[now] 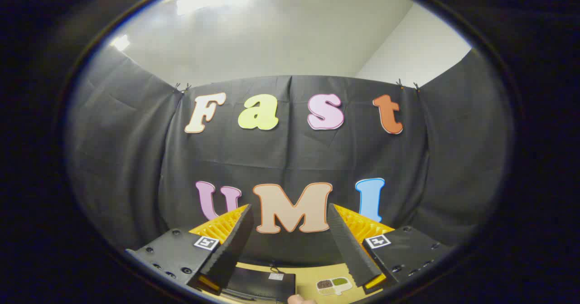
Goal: Open the toaster oven, put the food inside, and close the toaster oven door.
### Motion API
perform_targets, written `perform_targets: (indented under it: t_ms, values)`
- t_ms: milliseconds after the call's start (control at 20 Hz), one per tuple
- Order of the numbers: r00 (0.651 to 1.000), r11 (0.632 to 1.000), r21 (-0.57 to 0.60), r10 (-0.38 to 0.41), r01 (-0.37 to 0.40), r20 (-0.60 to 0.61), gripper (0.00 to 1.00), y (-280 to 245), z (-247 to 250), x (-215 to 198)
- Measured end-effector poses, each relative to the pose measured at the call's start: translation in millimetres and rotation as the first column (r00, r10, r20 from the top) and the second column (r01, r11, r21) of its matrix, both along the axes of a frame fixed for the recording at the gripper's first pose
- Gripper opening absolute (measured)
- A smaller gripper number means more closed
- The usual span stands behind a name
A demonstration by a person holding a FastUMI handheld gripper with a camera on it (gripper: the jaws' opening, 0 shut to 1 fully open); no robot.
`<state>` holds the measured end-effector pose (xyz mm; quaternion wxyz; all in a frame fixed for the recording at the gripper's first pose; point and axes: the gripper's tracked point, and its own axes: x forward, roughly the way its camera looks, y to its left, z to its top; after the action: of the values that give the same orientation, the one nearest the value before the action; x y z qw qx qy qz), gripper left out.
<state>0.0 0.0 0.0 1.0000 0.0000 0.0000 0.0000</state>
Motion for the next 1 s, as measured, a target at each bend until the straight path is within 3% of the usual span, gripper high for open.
perform_targets:
  t_ms: [700,1000]
  values:
    - [0.994,0.997,0.037,0.065,-0.062,-0.083,1.00,33.2,-38.3,-3.0]
    - [0.981,0.994,0.036,0.110,-0.106,-0.157,1.00,60.2,-94.5,-10.9]
